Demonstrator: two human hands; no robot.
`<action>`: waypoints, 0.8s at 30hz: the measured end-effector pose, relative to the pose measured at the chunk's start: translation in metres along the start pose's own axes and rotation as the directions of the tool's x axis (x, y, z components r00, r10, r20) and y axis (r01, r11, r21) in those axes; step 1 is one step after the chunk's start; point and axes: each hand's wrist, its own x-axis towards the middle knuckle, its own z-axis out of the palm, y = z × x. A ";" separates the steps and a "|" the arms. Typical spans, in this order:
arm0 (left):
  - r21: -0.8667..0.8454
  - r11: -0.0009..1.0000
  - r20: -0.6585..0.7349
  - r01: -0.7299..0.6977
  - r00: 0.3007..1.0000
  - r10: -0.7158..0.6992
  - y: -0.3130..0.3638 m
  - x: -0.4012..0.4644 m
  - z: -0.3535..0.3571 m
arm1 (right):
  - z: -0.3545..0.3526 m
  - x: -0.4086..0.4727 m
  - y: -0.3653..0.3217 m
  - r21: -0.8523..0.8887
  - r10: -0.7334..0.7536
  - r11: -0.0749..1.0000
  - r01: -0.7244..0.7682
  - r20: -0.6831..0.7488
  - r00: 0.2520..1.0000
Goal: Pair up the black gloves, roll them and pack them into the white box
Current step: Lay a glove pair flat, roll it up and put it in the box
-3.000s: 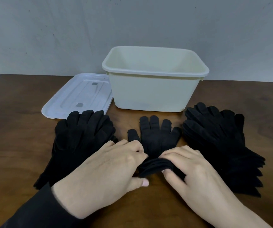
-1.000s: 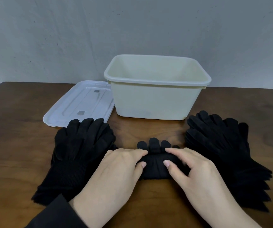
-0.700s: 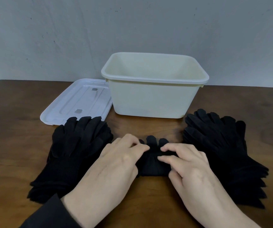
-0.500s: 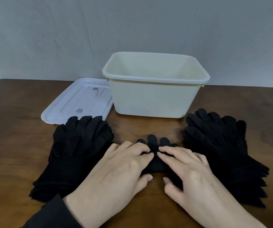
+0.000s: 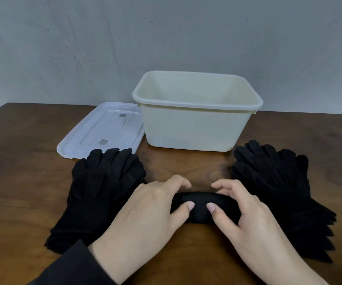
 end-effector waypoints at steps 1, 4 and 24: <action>0.034 0.999 -0.016 -0.002 1.000 0.003 -0.002 0.001 0.003 | 0.002 0.001 0.001 -0.050 -0.042 0.998 0.040 -0.040 0.998; 0.097 0.995 -0.014 -0.026 1.000 0.027 -0.010 0.004 0.014 | 0.007 0.003 0.000 -0.275 -0.234 0.941 0.195 -0.116 0.965; -0.278 0.949 -0.277 0.146 0.934 -0.225 -0.081 0.035 -0.094 | 0.005 -0.004 -0.011 -0.267 -0.235 0.925 0.272 0.162 0.958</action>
